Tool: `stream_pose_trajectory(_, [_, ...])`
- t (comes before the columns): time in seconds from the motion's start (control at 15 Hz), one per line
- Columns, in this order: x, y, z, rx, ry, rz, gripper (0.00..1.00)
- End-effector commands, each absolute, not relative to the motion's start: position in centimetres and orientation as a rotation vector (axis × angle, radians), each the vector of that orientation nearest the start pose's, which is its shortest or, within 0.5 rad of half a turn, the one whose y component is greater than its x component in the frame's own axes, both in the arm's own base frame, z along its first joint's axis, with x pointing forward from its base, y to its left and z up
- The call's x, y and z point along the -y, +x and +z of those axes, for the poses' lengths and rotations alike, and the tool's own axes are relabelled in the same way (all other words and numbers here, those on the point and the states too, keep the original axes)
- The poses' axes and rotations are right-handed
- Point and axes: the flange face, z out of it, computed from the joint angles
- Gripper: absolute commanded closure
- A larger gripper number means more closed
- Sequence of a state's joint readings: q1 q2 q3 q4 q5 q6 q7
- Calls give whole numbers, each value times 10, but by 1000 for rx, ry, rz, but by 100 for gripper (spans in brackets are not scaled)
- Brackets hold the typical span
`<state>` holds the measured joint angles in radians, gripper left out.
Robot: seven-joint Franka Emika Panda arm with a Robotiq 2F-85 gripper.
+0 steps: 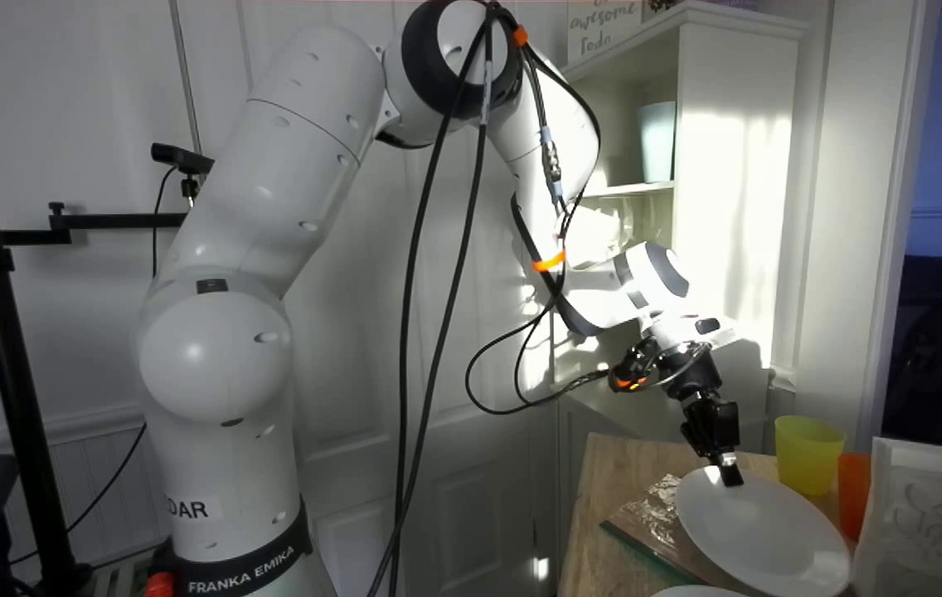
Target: Move the plate on the left to the cupboard bottom shelf
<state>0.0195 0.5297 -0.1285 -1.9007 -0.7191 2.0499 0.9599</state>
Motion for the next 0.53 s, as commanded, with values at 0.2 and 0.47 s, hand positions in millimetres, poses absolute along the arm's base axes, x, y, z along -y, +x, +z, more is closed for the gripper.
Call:
stream_pose_trajectory(0.2, [59, 573, 231, 679, 2285, -110, 99])
stream_pose_trajectory(0.47, [22, 551, 240, 653, 2211, -111, 99])
